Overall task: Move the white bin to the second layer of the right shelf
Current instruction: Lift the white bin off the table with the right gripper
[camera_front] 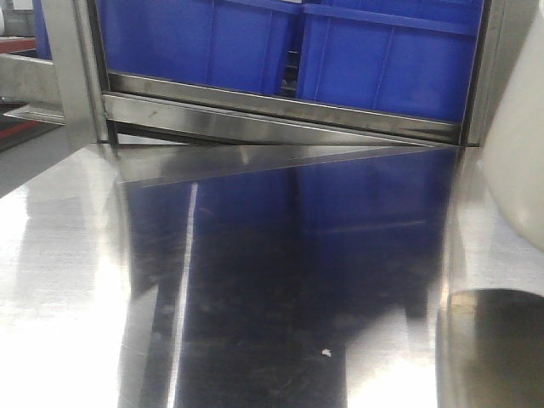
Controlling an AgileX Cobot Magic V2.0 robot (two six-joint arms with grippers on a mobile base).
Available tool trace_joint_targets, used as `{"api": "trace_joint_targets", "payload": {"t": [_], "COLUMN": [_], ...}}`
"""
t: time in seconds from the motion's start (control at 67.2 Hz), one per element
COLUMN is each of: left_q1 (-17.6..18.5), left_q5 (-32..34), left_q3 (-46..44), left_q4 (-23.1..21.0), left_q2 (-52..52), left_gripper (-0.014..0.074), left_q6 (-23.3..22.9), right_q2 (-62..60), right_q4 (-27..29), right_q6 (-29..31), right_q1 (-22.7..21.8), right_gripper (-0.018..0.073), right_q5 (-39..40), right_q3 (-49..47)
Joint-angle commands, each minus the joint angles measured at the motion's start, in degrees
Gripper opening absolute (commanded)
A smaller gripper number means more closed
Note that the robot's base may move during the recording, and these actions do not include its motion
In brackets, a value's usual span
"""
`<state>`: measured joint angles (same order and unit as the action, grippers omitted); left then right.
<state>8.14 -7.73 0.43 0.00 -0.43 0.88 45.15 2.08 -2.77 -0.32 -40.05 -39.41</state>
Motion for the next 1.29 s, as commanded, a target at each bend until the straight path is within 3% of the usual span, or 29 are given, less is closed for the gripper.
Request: {"api": "trace_joint_targets", "payload": {"t": [0.0, 0.58, 1.28], "left_q1": [0.2, 0.2, 0.2], "left_q5": [5.0, 5.0, 5.0], "left_q3": [2.1, 2.1, 2.1], "left_q4": [0.0, 0.0, 0.0], "left_q2": [-0.9, -0.9, -0.9], "left_gripper": [0.0085, 0.0085, 0.0085], "left_q6": [-0.2, -0.2, -0.2], "right_q2": [-4.3, -26.4, -27.2], "right_q4": [1.5, 1.5, 1.5], "right_q6": [2.8, 2.8, 2.8], "right_q1": [-1.7, -1.9, -1.9], "right_gripper": [0.0057, 0.0057, 0.0057], "right_q5": [6.4, 6.3, 6.3], "right_q3": [0.2, 6.0, 6.0]}}
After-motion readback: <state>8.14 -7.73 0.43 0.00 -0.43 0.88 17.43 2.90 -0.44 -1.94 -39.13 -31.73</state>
